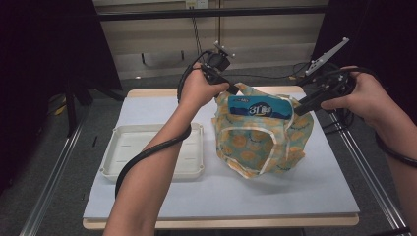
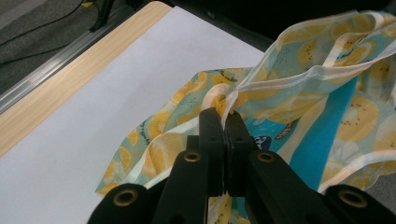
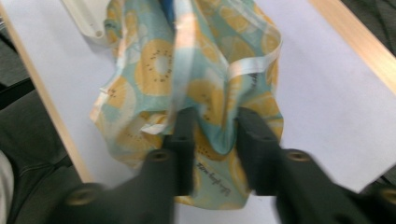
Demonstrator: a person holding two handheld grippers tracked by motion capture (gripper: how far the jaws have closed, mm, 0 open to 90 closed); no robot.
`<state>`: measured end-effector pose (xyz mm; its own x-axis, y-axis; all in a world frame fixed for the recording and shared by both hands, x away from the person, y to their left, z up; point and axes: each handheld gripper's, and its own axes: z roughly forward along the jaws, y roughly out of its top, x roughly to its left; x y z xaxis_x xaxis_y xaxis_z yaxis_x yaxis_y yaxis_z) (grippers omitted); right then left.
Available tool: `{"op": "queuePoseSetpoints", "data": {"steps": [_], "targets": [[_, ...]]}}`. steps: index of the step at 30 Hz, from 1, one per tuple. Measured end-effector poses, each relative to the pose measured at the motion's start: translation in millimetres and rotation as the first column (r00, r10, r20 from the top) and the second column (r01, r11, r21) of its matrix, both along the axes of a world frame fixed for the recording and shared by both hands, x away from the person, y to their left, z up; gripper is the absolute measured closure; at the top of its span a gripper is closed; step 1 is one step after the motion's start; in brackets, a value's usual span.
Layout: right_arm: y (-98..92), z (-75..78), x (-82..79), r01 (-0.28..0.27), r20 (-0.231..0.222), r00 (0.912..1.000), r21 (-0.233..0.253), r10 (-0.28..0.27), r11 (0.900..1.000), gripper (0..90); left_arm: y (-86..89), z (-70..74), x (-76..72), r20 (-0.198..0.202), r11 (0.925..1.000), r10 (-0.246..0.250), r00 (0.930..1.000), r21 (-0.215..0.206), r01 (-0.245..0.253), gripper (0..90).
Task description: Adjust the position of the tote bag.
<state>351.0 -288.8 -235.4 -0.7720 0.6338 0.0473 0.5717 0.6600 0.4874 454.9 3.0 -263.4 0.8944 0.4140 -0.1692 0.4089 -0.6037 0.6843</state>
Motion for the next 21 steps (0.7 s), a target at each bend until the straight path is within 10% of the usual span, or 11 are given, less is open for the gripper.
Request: {"op": "queuePoseSetpoints", "data": {"steps": [5, 21], "targets": [[-3.5, 0.3, 1.6, 0.016, -0.032, 0.9994, 0.017, -0.015, 1.000, 89.4, 2.9, -2.3, 0.1, -0.002, 1.0000, -0.005, 1.0000, -0.004, 0.005, 88.5], [-32.0, -11.5, 1.4, 0.057, -0.091, 0.9946, 0.084, -0.049, 0.995, 90.0, -14.0, -2.9, 9.0, -0.011, 0.9995, -0.026, 0.9996, -0.020, 0.026, 86.6]]}}
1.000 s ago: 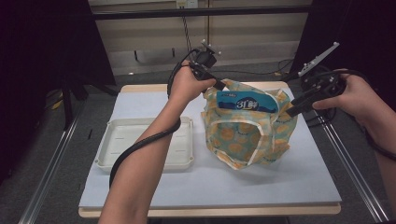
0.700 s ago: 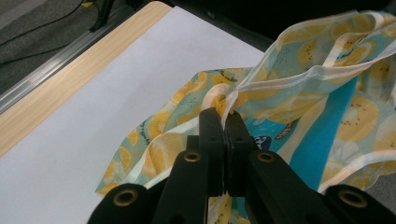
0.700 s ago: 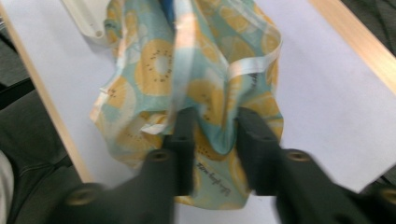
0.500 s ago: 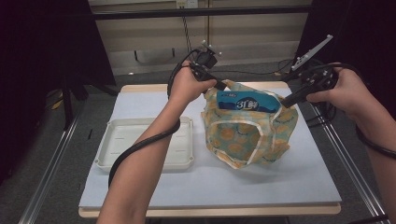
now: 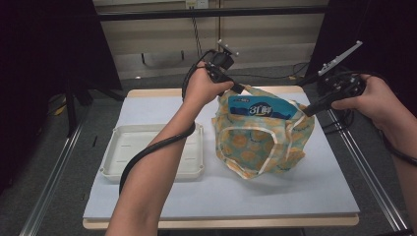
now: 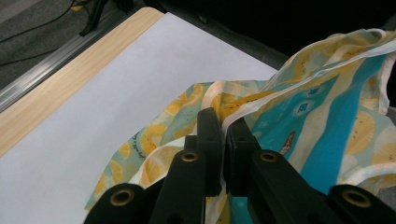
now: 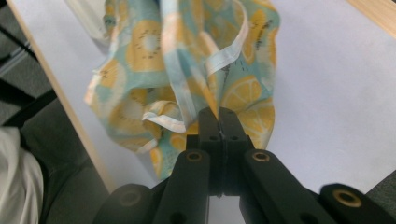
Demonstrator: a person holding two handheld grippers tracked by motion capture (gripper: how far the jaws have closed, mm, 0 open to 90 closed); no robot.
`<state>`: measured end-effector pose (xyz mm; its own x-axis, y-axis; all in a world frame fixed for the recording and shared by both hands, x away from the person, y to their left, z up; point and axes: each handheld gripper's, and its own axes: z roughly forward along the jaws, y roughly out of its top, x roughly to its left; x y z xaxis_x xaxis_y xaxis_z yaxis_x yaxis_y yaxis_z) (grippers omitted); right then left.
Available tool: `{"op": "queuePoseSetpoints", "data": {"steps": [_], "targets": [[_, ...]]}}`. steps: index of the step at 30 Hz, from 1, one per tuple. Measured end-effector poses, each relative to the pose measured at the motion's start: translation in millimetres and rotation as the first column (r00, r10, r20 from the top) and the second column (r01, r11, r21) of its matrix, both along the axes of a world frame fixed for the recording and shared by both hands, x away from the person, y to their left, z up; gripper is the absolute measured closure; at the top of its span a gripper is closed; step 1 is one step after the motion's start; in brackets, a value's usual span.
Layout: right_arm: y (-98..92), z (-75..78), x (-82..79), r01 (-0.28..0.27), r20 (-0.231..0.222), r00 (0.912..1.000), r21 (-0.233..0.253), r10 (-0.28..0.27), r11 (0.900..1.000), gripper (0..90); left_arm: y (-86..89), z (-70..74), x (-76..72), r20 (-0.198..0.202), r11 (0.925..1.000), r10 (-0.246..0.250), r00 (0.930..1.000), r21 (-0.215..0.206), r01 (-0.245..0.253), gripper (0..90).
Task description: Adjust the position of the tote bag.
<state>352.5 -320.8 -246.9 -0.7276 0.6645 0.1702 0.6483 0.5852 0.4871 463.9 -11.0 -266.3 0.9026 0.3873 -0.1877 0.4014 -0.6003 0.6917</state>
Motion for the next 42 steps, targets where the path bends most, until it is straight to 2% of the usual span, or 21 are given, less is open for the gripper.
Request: {"op": "queuePoseSetpoints", "data": {"steps": [3, 5, 9, 12, 15, 18, 20, 22, 24, 26, 33, 36, 38, 39, 40, 42], "targets": [[-5.8, -3.9, 2.7, 0.035, -0.005, 0.9994, 0.038, -0.035, 0.999, 90.0, -2.3, -0.5, 3.8, 0.003, 1.0000, 0.004, 1.0000, 0.006, -0.004, 84.8], [-8.6, -4.8, 4.4, 0.063, 0.009, 0.9979, 0.051, -0.063, 0.997, 90.0, -3.4, -0.1, 6.3, -0.005, 1.0000, 0.004, 1.0000, -0.003, -0.004, 85.9], [-10.5, 1.9, 3.8, 0.035, 0.014, 0.9993, 0.054, -0.036, 0.998, 90.0, -3.7, 8.7, 4.9, -0.005, 0.9996, -0.006, 1.0000, -0.027, 0.006, 87.6], [-11.1, 6.6, 3.2, 0.029, -0.003, 0.9996, 0.049, -0.029, 0.998, 90.0, -2.6, 14.6, 3.7, 0.001, 0.9994, -0.006, 1.0000, -0.034, 0.006, 87.6], [-12.5, 8.0, 2.5, 0.034, -0.001, 0.9994, 0.046, -0.034, 0.998, 90.0, -2.4, 17.0, 3.5, 0.004, 0.9989, -0.008, 1.0000, -0.046, 0.008, 87.4], [-13.5, 1.1, 5.5, 0.064, 0.006, 0.9979, 0.022, -0.064, 0.998, 90.0, -4.2, 10.5, 3.7, 0.020, 0.9998, 0.010, 0.9998, -0.016, -0.010, 83.1], [-10.1, -8.4, 7.8, 0.066, 0.000, 0.9978, -0.018, -0.066, 0.998, 90.0, -3.1, 7.0, 4.3, 0.043, 0.9990, 0.043, 0.9982, -0.018, -0.042, 71.5], [-7.9, -16.2, 9.0, 0.062, -0.009, 0.9980, -0.039, -0.063, 0.997, 89.8, 3.1, 4.4, 6.5, 0.031, 0.9964, 0.073, 0.9969, -0.045, -0.071, 65.8], [-6.7, -24.6, 9.9, 0.070, -0.016, 0.9974, -0.038, -0.070, 0.997, 89.6, 8.7, 3.2, 8.3, 0.024, 0.9933, 0.101, 0.9946, -0.060, -0.099, 54.3], [-5.5, -30.7, 10.2, 0.069, -0.025, 0.9972, -0.041, -0.070, 0.997, 89.5, 17.3, 2.8, 9.1, 0.029, 0.9910, 0.125, 0.9917, -0.052, -0.123, 49.7], [-5.3, -42.9, 7.8, 0.075, -0.018, 0.9970, -0.038, -0.076, 0.996, 89.0, 41.9, -9.5, 2.1, 0.019, 0.9893, 0.136, 0.9906, -0.057, -0.135, 47.1], [-5.5, -47.3, 6.5, 0.073, -0.012, 0.9972, -0.057, -0.074, 0.996, 87.8, 49.9, -15.8, -0.8, -0.006, 0.9851, 0.156, 0.9877, -0.072, -0.156, 47.6], [-4.8, -48.2, 4.5, 0.073, -0.003, 0.9973, -0.050, -0.074, 0.996, 88.1, 54.9, -18.8, -3.7, -0.023, 0.9839, 0.157, 0.9874, -0.084, -0.158, 48.1], [-4.5, -48.2, 3.3, 0.081, -0.005, 0.9967, -0.052, -0.082, 0.995, 88.0, 57.2, -19.6, -5.6, -0.024, 0.9861, 0.143, 0.9894, -0.082, -0.145, 48.8], [-4.4, -48.9, 2.4, 0.081, 0.000, 0.9967, -0.048, -0.081, 0.996, 88.0, 57.4, -20.3, -7.6, -0.025, 0.9854, 0.145, 0.9891, -0.087, -0.147, 49.0], [-4.5, -50.1, 1.6, 0.078, 0.005, 0.9969, -0.047, -0.078, 0.996, 87.9, 58.9, -21.3, -12.1, -0.016, 0.9888, 0.135, 0.9907, -0.062, -0.136, 49.0]]}}
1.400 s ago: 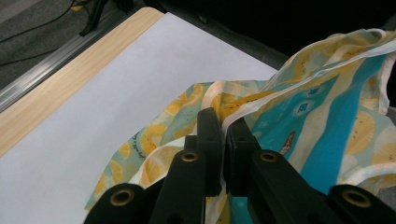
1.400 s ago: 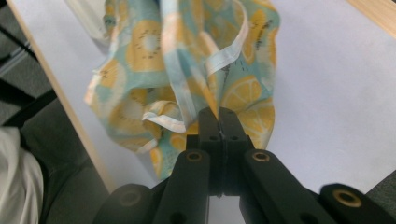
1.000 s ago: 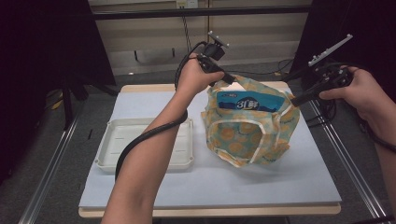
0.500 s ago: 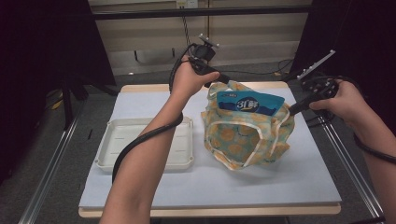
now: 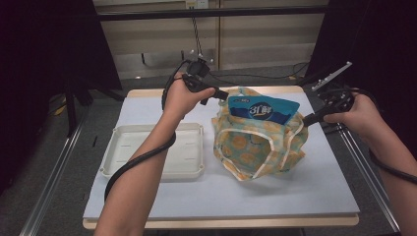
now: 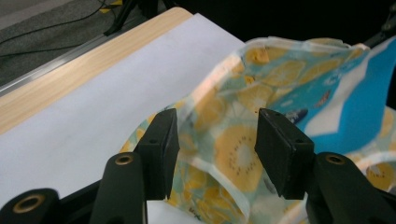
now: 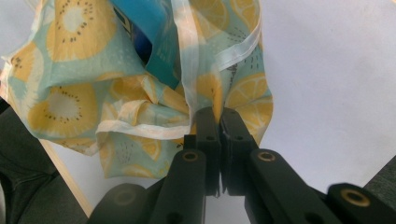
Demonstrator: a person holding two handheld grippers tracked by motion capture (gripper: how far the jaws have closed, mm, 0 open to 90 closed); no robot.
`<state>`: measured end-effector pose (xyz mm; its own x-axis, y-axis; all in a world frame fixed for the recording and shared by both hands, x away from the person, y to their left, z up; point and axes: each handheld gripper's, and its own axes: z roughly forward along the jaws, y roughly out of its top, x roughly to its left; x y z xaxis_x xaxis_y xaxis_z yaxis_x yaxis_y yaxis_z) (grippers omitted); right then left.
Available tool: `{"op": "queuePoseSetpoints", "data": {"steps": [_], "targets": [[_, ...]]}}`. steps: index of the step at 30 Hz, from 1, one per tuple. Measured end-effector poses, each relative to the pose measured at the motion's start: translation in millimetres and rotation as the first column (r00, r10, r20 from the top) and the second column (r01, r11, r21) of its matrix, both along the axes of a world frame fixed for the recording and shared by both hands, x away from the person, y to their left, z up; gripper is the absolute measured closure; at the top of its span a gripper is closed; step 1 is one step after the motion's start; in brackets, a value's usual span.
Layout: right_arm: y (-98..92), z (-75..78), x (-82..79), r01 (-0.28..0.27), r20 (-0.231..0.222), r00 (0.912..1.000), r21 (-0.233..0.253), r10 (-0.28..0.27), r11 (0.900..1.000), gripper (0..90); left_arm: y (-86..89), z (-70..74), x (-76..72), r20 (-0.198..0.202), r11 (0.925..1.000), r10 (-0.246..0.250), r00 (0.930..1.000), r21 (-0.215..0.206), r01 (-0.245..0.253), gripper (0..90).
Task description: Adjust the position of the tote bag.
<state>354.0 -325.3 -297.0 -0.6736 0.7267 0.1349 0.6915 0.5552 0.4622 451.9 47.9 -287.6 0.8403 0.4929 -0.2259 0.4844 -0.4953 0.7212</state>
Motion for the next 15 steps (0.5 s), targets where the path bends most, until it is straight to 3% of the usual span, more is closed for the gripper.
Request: {"op": "queuePoseSetpoints", "data": {"steps": [4, 6, 10, 13, 15], "targets": [[2.4, -4.0, -2.6, 0.000, 0.006, 1.0000, -0.004, 0.000, 1.000, 87.4, 2.3, -6.3, -8.8, -0.013, 1.0000, -0.002, 0.9999, 0.008, 0.002, 53.5], [3.3, -5.5, -3.9, 0.011, 0.016, 0.9998, 0.003, -0.011, 1.000, 87.3, 3.5, -10.6, -11.1, -0.028, 0.9999, 0.012, 0.9996, -0.009, -0.012, 54.4], [5.2, -7.2, -7.0, 0.017, 0.027, 0.9995, -0.001, -0.017, 1.000, 87.4, 3.0, -18.0, -16.1, -0.021, 0.9999, -0.008, 0.9998, -0.007, 0.008, 59.0], [6.4, -8.8, -8.8, 0.020, 0.033, 0.9992, 0.016, -0.021, 1.000, 87.4, 1.7, -22.9, -16.6, -0.018, 0.9993, -0.022, 0.9996, 0.030, 0.023, 63.1], [6.5, -10.6, -8.8, 0.016, 0.038, 0.9991, 0.023, -0.017, 1.000, 87.2, 1.0, -26.9, -15.3, -0.023, 0.9991, -0.028, 0.9994, 0.032, 0.028, 67.5]]}}
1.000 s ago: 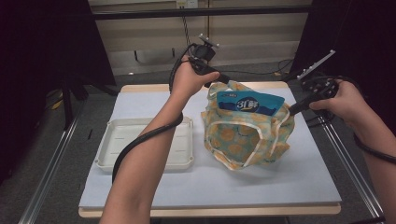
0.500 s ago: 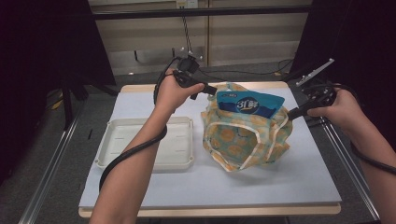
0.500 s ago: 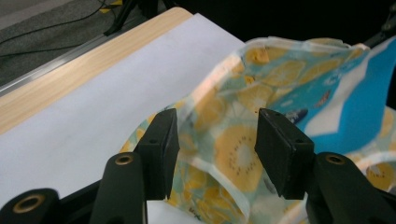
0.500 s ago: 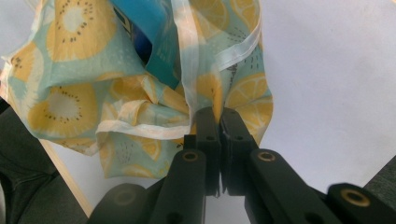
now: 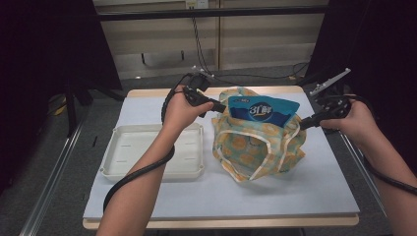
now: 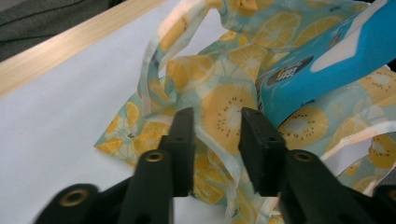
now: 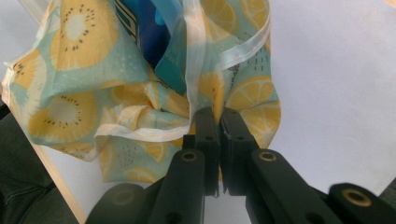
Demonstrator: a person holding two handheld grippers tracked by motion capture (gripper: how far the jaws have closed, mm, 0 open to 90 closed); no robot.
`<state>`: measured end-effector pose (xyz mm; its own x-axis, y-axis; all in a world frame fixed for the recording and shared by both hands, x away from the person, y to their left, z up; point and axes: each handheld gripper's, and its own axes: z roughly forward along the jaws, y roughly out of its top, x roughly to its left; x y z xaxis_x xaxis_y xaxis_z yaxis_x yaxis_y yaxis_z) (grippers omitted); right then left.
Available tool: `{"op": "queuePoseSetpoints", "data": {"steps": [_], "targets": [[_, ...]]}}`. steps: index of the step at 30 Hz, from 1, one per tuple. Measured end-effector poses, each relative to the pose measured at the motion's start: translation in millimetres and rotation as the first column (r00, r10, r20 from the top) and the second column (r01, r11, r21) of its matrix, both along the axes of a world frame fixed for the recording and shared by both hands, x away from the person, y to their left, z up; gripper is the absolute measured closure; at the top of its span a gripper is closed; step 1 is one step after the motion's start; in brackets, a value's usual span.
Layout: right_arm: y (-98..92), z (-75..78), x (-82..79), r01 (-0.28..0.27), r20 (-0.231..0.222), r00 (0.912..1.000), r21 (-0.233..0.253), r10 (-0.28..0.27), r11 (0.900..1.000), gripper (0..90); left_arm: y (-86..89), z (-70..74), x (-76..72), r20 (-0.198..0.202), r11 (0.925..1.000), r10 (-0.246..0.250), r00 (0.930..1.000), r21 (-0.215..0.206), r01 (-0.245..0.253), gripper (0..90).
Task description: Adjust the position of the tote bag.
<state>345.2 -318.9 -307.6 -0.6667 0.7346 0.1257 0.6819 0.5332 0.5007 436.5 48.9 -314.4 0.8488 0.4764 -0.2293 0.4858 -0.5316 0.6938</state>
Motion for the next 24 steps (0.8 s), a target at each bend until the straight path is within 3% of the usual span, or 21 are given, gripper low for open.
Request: {"op": "queuePoseSetpoints", "data": {"steps": [8, 12, 14, 24], "targets": [[1.7, -11.3, -1.6, 0.000, -0.001, 1.0000, 0.005, 0.000, 1.000, 87.8, -3.9, -11.9, -1.8, -0.018, 0.9998, -0.018, 0.9997, -0.009, 0.018, 90.0], [2.7, -17.9, -2.2, 0.001, 0.007, 1.0000, 0.005, -0.001, 1.000, 88.2, -1.9, -19.8, -0.9, -0.025, 0.9996, -0.022, 0.9994, 0.015, 0.023, 90.0], [2.7, -20.7, -1.7, -0.002, 0.006, 1.0000, 0.011, 0.002, 1.000, 88.3, -2.0, -24.8, -1.3, -0.034, 1.0000, -0.001, 0.9994, -0.007, 0.001, 90.0], [4.1, -30.0, -3.1, -0.011, 0.006, 0.9999, 0.007, 0.011, 1.000, 88.3, -2.3, -38.3, -0.9, -0.054, 0.9999, -0.010, 0.9985, 0.009, 0.011, 90.0]]}}
